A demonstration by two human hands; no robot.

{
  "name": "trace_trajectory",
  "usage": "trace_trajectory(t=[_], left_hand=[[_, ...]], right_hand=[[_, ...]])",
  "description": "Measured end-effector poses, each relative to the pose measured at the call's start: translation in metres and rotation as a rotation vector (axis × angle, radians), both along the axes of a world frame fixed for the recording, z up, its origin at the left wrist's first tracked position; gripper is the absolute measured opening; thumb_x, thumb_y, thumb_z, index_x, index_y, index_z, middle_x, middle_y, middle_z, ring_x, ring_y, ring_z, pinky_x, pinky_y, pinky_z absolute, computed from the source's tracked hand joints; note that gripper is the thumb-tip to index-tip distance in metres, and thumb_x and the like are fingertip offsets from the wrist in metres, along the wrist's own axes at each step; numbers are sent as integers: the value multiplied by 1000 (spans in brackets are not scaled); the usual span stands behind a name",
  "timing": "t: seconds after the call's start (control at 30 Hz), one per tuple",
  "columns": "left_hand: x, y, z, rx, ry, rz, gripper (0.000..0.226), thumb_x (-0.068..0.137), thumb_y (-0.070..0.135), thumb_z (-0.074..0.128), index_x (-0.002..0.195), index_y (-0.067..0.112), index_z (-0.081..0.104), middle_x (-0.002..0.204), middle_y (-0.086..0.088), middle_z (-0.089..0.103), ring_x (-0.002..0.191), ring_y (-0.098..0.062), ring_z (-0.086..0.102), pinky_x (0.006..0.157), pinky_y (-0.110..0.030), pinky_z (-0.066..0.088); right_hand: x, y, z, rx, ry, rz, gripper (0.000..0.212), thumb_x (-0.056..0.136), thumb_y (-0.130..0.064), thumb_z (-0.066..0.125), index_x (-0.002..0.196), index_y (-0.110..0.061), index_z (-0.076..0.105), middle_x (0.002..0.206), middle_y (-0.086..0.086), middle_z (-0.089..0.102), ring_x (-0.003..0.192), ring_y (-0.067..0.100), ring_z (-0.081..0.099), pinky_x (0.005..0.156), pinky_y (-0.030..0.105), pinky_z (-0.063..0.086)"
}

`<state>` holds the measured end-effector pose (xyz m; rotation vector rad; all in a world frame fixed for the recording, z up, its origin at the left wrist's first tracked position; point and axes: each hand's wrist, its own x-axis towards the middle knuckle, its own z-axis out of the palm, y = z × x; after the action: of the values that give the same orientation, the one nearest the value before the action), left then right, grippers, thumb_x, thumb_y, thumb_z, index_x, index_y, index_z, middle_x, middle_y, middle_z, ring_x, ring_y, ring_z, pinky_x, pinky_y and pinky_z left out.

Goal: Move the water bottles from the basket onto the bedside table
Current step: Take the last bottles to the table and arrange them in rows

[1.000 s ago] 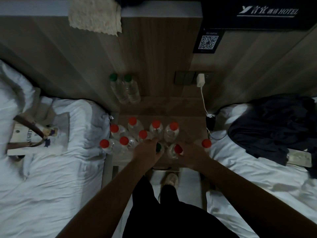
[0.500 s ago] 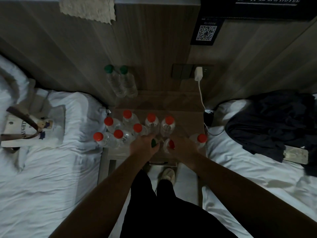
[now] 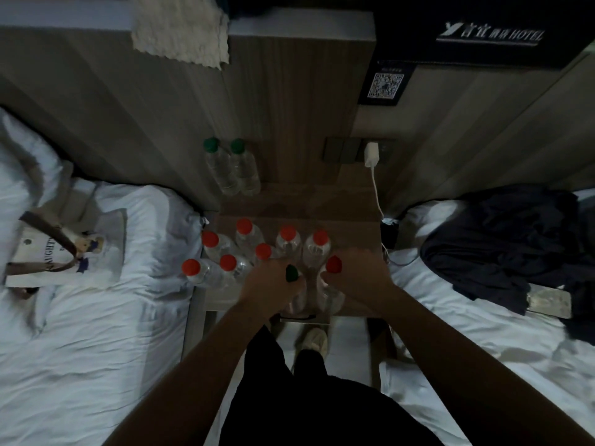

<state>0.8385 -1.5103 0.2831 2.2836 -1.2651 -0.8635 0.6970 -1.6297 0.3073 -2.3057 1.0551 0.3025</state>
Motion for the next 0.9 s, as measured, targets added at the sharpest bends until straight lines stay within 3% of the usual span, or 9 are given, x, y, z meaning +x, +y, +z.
trace_trajectory(t=[0.13,0.2,0.3,0.4,0.57,0.7,0.83,0.9], left_hand=[[16,-13,52,-141,-22,-15,29,82,28,64,59,16,51,55,1,52,51,-15,52,53,-30,46],[29,-23,79,-212,-46,-17,29,79,39,62,65,14,59,58,2,58,53,-12,55,57,-32,49],[49,-38,123,-315,-93,-52,49,70,58,46,69,11,64,59,-2,61,55,-13,56,55,-29,44],[72,-54,160,-453,-83,-56,40,70,45,53,61,7,58,55,-6,57,50,-17,52,50,-35,42],[113,-78,201,-478,-66,-46,30,75,34,65,77,4,65,68,-12,65,64,-18,59,57,-34,46],[146,-109,187,-456,-80,-18,19,78,25,66,77,6,67,70,-10,67,67,-20,63,60,-38,52],[171,-138,135,-323,-110,-57,26,76,30,64,76,4,65,70,-12,67,67,-23,64,61,-38,51],[176,-152,106,-217,-104,-72,22,80,28,64,70,8,61,67,-9,64,64,-22,61,59,-36,48]], right_hand=[[17,-14,50,-4,-87,-3,30,80,-34,66,58,-26,46,60,-10,48,63,11,53,62,26,41],[27,-22,78,-22,-160,-37,30,78,-33,67,57,-20,50,56,-6,48,55,11,48,55,27,41],[45,-33,118,-44,-299,-65,28,74,-29,69,57,-11,55,54,1,51,49,10,46,51,29,41],[63,-44,154,-39,-397,-70,30,74,-28,69,56,-12,51,52,0,48,47,7,43,48,28,37],[96,-60,182,-21,-512,-96,30,74,-28,70,68,-1,58,59,7,54,51,9,48,47,23,36],[126,-75,169,-31,-491,-121,26,74,-24,70,63,-6,55,54,0,49,48,8,45,43,18,34],[157,-90,120,-76,-371,-153,26,69,-25,70,61,-3,59,60,12,62,57,25,59,55,39,49],[169,-97,91,-69,-314,-173,28,74,-30,68,63,-6,59,63,11,63,61,23,59,60,38,48]])
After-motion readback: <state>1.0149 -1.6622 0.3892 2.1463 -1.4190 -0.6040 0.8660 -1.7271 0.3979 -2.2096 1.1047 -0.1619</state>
